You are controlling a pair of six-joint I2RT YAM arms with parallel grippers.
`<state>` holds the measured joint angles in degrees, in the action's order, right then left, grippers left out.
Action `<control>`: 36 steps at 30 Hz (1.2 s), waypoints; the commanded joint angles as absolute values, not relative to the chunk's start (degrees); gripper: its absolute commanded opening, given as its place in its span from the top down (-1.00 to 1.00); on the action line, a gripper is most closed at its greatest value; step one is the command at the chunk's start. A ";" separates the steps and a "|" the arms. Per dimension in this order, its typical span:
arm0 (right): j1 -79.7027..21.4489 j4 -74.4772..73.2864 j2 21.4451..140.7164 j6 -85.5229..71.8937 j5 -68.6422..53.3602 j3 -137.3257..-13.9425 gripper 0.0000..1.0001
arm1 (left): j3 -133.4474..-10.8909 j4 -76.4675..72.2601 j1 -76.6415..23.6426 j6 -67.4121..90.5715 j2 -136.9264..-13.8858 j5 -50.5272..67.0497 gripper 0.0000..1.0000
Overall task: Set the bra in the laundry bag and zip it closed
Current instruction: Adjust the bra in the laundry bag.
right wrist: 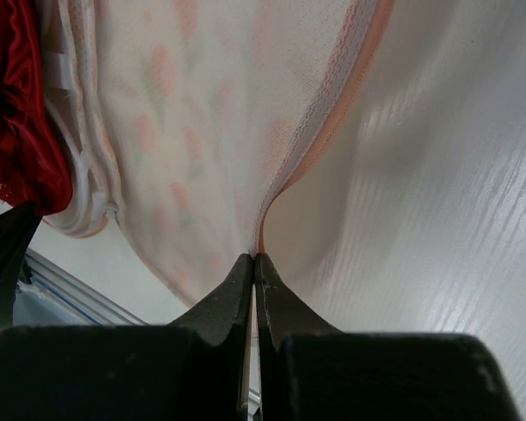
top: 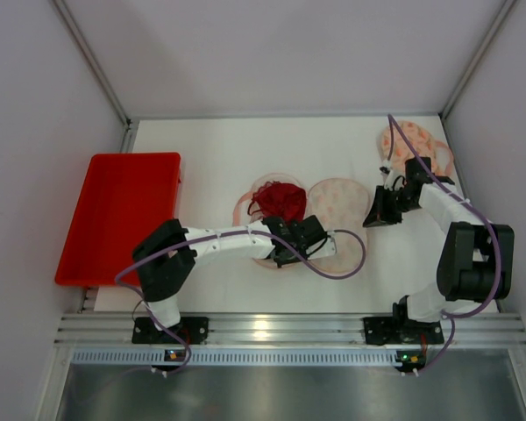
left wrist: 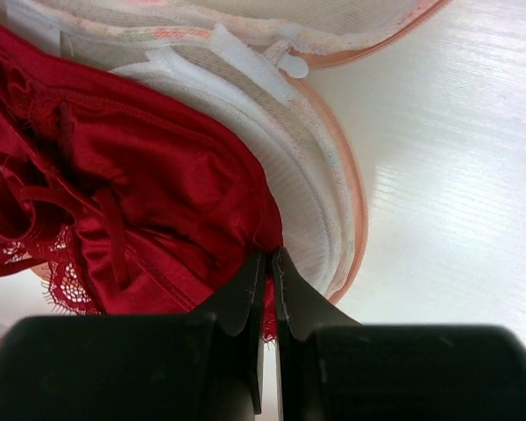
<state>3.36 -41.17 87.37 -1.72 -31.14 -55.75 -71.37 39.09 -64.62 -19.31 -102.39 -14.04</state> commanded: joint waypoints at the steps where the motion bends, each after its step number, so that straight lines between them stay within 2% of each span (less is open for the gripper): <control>1: 2.55 -41.66 85.61 -1.85 -31.99 -55.46 1.00 | -73.56 39.46 -64.95 -19.25 -100.20 -11.17 0.88; 3: 2.46 -41.40 85.78 -1.85 -31.99 -55.37 1.00 | -73.92 39.55 -64.95 -19.60 -99.06 -8.80 1.00; 22: 1.93 -41.66 85.17 -1.67 -32.52 -55.20 1.00 | -78.84 39.38 -62.40 -16.18 -98.43 1.33 1.00; 24: 1.85 -42.01 85.25 -1.32 -32.78 -55.37 1.00 | -78.93 39.38 -62.14 -15.82 -98.61 0.79 0.86; 26: 1.67 -42.27 84.99 -1.23 -33.05 -55.81 1.00 | -79.10 39.37 -61.61 -15.21 -98.26 0.61 0.61; 27: 1.58 -42.54 84.90 -1.14 -33.13 -55.90 1.00 | -79.28 39.37 -60.83 -15.03 -97.91 0.62 0.55; 35: 1.58 -43.86 84.99 -0.79 -33.66 -58.01 1.00 | -78.84 39.38 -56.34 -18.63 -95.10 -1.75 0.49; 36: 1.58 -43.94 85.08 -0.62 -33.84 -58.18 1.00 | -78.32 39.38 -56.34 -19.42 -94.23 -1.24 0.39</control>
